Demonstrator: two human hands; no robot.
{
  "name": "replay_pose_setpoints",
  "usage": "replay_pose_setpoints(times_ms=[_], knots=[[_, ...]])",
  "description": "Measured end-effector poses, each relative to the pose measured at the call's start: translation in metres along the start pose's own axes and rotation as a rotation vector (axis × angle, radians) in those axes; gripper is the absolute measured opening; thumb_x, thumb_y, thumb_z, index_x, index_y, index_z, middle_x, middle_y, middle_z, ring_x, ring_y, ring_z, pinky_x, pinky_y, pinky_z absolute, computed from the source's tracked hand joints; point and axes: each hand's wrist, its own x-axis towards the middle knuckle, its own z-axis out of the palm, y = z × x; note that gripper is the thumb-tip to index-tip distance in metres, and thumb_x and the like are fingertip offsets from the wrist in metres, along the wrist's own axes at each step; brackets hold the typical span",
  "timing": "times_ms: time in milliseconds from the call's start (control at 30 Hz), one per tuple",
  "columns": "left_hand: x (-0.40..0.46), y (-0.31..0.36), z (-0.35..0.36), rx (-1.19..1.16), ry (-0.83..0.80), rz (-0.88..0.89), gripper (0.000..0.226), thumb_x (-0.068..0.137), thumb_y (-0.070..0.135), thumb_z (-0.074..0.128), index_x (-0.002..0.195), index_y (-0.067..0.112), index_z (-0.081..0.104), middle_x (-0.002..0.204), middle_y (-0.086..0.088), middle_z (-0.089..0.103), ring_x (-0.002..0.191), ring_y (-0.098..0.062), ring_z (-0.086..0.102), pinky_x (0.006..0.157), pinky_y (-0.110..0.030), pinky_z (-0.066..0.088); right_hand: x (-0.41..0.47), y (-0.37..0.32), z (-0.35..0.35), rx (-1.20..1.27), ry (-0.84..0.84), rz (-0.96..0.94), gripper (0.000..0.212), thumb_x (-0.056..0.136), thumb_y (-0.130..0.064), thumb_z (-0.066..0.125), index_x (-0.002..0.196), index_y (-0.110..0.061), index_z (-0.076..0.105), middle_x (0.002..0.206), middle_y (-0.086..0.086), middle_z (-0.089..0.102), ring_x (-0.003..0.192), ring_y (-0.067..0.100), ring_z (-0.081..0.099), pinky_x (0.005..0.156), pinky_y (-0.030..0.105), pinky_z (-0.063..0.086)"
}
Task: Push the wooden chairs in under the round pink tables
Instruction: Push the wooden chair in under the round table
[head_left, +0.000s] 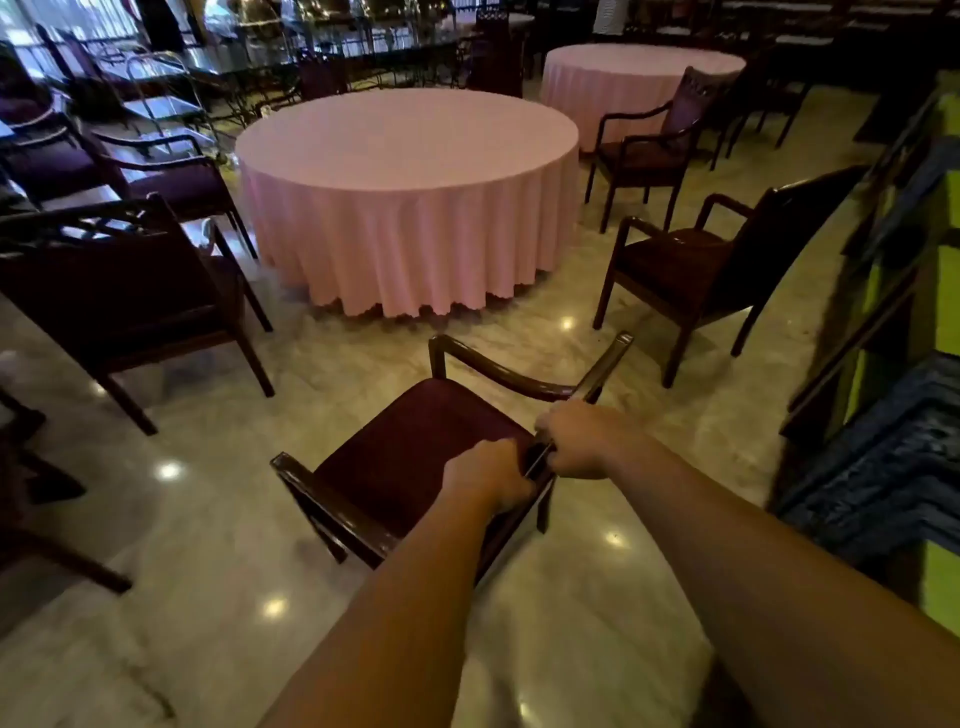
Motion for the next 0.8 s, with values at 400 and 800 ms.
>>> replay_pose_setpoints(times_ms=[400,800], knots=[[0.067,0.023,0.047,-0.088,0.196,-0.225,0.03,0.094,0.043,0.055,0.109,0.018,0.06,0.101,-0.005,0.067,0.092,-0.03,0.067,0.082,-0.042,0.054,0.073,0.078,0.032,-0.227,0.053,-0.148,0.042,0.089,-0.029,0.065,0.13,-0.026,0.057,0.127,0.004,0.053,0.129,0.027,0.045,0.102,0.043,0.039],[0.105,-0.01,0.015,0.127,0.239,-0.188,0.029,0.101,0.041,0.051,0.113,0.019,0.064,0.1,-0.005,0.071,0.087,-0.028,0.07,0.078,-0.041,0.056,0.149,0.081,0.011,-0.324,0.032,-0.132,0.034,0.089,-0.036,0.068,0.119,-0.021,0.064,0.121,0.004,0.059,0.121,0.028,0.05,0.098,0.042,0.042]])
